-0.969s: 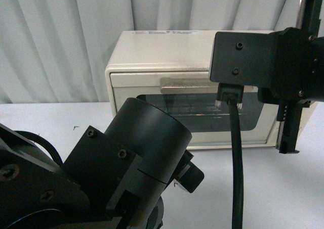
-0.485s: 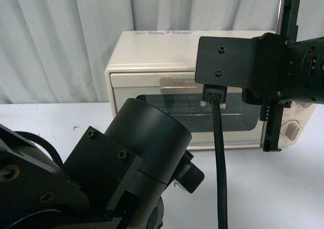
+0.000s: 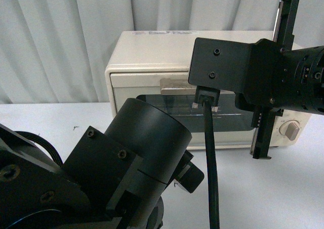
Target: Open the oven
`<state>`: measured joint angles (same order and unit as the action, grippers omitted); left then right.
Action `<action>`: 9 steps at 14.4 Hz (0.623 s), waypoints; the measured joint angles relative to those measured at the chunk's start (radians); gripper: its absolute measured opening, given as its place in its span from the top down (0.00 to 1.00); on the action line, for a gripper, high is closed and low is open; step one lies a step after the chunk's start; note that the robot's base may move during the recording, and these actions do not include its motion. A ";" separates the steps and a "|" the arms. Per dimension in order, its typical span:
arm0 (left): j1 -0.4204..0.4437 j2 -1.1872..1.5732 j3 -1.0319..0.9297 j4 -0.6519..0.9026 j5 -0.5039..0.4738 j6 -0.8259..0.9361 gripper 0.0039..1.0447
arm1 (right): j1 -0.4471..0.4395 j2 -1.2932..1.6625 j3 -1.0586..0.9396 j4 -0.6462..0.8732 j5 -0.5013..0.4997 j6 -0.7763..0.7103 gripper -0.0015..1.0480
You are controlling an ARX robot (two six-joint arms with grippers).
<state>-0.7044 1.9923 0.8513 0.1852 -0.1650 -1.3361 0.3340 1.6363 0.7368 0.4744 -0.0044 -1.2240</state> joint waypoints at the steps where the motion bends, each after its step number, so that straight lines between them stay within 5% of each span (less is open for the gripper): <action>1: 0.000 0.000 0.000 0.000 0.000 0.000 0.06 | 0.000 -0.002 -0.005 0.003 0.000 0.002 0.98; 9: 0.000 0.000 0.000 0.000 0.000 0.000 0.06 | -0.027 -0.035 -0.052 -0.008 -0.019 0.065 0.98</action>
<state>-0.7044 1.9923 0.8513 0.1852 -0.1650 -1.3361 0.3065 1.6009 0.6849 0.4660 -0.0238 -1.1591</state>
